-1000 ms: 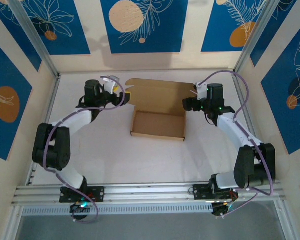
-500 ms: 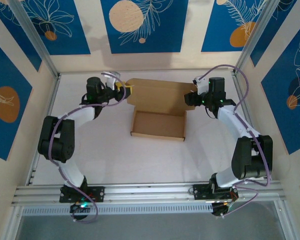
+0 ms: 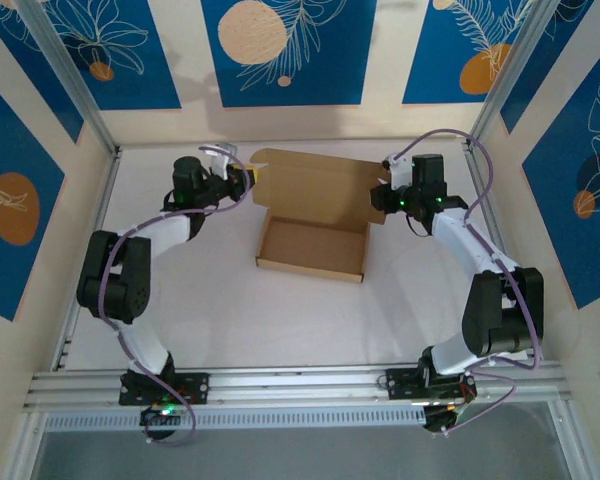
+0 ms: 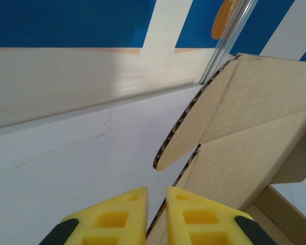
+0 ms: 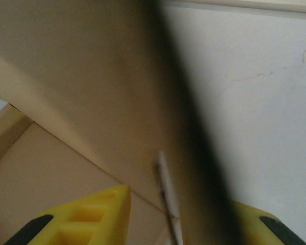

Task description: Fold the paper box

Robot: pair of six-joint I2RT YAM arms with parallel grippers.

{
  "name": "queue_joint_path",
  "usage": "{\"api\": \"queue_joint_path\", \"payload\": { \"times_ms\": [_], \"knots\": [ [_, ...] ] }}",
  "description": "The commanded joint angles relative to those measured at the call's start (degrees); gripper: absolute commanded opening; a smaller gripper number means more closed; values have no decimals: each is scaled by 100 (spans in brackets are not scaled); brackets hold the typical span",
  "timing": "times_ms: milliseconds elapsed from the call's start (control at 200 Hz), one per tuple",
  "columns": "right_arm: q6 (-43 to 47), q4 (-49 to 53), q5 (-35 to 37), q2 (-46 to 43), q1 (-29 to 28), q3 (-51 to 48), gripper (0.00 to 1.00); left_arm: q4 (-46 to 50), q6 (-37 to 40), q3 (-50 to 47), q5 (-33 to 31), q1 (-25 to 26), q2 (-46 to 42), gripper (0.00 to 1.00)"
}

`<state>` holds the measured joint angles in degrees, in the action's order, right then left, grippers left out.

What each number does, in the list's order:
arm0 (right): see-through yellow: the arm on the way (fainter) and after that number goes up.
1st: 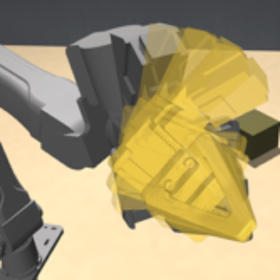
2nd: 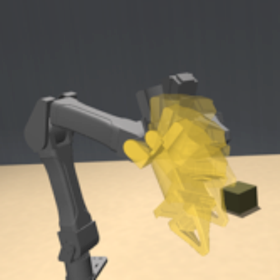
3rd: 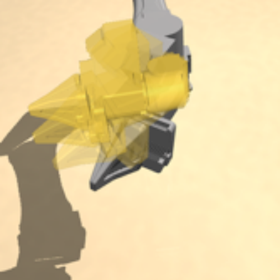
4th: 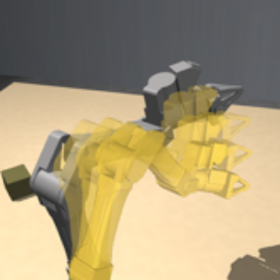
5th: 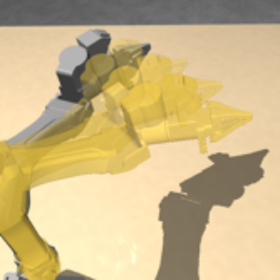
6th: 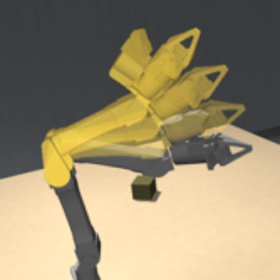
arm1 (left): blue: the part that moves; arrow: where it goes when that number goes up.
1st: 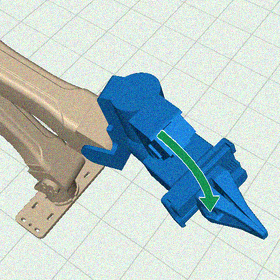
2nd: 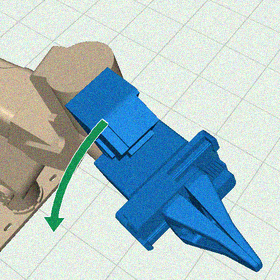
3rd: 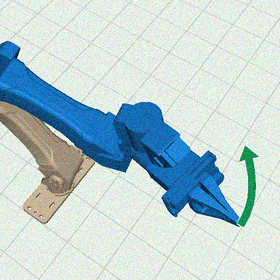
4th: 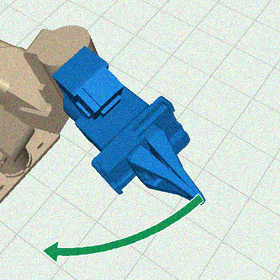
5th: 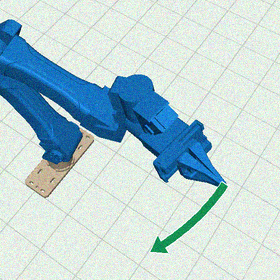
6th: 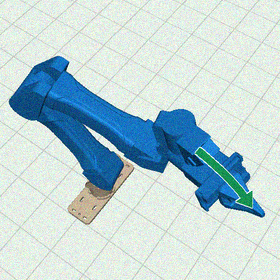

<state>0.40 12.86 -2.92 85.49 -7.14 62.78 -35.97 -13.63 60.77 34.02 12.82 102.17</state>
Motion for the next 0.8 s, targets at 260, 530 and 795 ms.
{"api": "queue_joint_path", "payload": {
  "times_ms": [260,530,795],
  "knots": [
    [-799,-228,-162,-190,-382,-10,29,-405,-304,-479,233,392,-386,17],
    [-1127,-717,-249,-605,-521,-548,29,-737,-459,-1118,104,401,-683,17],
    [-2046,-1677,434,-1133,-736,-1508,28,-1043,-620,-1630,-229,409,-873,17]
  ]
}}
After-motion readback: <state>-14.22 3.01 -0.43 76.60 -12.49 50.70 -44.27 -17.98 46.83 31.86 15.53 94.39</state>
